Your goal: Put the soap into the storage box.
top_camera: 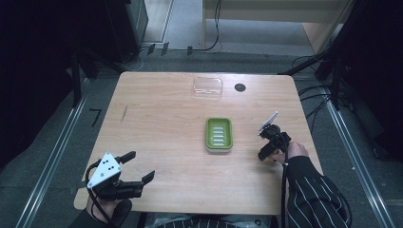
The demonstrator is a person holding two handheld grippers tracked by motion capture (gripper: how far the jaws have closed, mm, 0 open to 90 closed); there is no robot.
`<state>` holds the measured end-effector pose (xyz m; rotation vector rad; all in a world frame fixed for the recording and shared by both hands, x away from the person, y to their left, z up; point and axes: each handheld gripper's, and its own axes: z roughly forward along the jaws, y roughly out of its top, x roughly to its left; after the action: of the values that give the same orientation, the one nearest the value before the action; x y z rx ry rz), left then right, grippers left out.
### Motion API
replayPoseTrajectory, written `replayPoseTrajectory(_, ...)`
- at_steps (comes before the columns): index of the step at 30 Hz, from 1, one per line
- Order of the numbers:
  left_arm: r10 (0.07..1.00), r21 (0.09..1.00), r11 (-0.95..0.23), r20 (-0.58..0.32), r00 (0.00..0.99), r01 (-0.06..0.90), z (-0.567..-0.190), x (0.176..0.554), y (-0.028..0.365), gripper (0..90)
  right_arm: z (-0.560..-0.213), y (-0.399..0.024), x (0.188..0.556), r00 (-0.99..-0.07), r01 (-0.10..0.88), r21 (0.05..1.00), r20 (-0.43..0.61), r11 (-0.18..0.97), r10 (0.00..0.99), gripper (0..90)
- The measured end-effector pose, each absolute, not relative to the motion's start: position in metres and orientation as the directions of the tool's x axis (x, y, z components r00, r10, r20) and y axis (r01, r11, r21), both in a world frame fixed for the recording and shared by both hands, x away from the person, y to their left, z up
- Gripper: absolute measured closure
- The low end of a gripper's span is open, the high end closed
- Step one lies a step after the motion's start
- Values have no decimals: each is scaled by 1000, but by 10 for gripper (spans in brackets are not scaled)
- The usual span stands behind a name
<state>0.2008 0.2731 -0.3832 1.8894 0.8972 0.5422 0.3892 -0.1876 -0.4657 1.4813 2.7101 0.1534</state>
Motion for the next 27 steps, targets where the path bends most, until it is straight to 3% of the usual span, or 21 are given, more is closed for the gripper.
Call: replayPoseTrajectory(27,773,889,-292,3,634,352,-383,200,273,136,-466,-194,388,-524,846,122,9,519,852,262)
